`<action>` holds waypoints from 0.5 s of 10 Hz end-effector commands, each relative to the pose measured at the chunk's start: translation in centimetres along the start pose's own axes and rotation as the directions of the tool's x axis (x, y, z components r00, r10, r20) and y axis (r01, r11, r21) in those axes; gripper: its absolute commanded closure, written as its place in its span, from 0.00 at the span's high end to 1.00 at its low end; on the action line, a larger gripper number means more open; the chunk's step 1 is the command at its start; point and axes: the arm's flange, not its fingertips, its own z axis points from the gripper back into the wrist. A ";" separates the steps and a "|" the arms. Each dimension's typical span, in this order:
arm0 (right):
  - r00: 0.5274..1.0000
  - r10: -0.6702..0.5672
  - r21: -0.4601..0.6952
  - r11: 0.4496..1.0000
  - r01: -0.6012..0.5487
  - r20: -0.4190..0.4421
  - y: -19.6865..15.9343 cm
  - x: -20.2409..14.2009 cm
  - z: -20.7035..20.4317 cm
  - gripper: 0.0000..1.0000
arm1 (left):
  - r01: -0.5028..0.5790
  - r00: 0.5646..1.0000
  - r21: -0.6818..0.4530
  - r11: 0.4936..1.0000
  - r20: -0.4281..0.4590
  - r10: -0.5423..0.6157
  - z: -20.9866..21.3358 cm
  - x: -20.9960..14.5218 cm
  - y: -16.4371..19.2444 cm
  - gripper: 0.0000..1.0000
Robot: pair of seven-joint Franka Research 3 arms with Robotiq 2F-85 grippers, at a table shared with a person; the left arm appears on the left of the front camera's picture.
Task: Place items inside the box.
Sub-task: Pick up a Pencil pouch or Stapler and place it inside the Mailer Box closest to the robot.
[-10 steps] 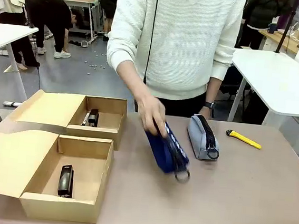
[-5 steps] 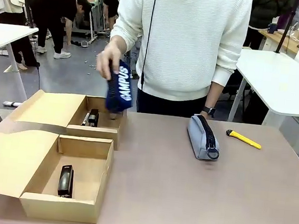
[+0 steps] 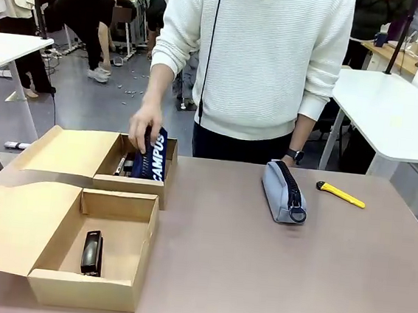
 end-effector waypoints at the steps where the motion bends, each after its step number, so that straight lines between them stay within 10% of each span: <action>1: 1.000 -0.005 0.008 1.000 0.005 0.002 1.4 -0.6 0.0 1.00 | 0.015 1.000 -0.025 1.000 0.009 -0.015 -0.1 0.0 -0.1 1.00; 5: 1.000 -0.005 0.008 1.000 0.005 0.002 1.4 -0.6 0.0 1.00 | 0.015 1.000 -0.025 1.000 0.009 -0.015 -0.1 0.0 -0.1 1.00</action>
